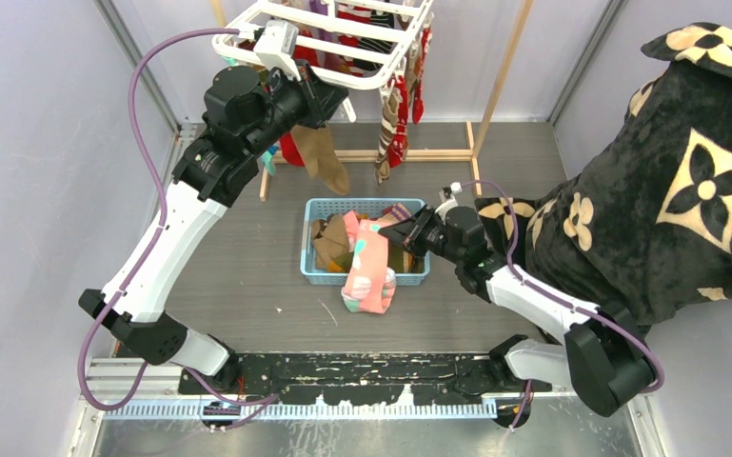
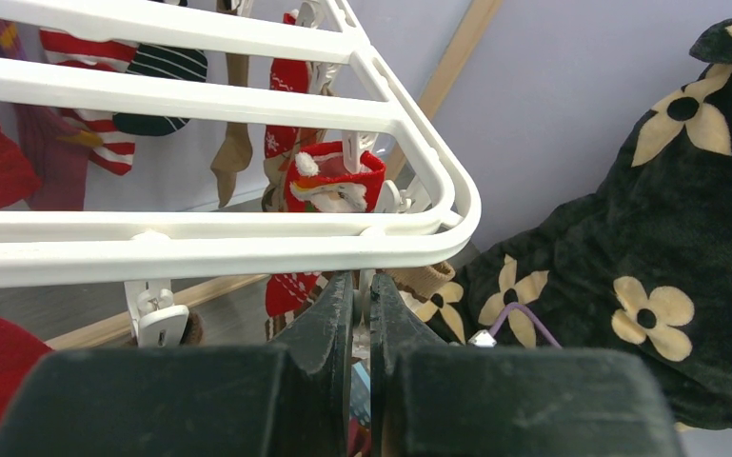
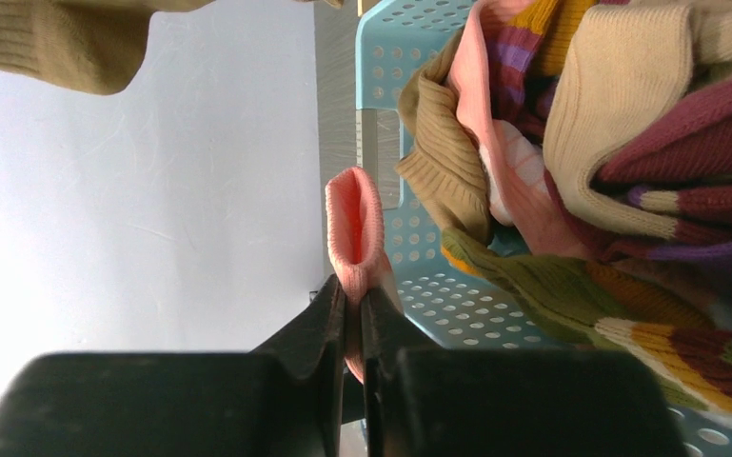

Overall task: Clip the socks to the hanger
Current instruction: Pick up the sock from the bin, then clamp the sock onto the hanger.

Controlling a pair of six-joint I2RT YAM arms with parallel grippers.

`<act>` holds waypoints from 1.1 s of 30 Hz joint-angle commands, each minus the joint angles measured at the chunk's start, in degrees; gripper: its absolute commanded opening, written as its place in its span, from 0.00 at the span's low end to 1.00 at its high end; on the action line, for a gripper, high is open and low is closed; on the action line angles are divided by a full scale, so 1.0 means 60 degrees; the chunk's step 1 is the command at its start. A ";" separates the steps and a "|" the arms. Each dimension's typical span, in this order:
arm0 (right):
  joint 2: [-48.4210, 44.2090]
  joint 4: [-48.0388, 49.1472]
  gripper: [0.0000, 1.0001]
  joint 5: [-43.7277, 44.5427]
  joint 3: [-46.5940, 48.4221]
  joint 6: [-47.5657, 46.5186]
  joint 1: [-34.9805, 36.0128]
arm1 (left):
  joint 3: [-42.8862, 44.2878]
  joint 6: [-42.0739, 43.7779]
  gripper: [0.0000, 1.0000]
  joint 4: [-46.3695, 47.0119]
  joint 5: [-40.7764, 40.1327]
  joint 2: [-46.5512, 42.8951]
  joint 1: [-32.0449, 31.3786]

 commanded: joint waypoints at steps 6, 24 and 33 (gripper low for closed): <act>-0.2012 -0.1815 0.01 0.1217 0.2559 -0.3650 0.0079 | 0.0093 0.0180 0.00 -0.0009 -0.0010 -0.0304 0.0037; -0.1428 -0.0278 0.01 0.4564 0.4571 -1.1275 0.2862 | 0.0457 -0.0351 0.00 -0.0321 0.0153 -0.0064 0.0026; -0.0176 0.1827 0.01 0.7309 0.4958 -1.2708 0.3862 | 0.0363 -0.0322 0.00 -0.0262 -0.0131 -0.0121 0.0026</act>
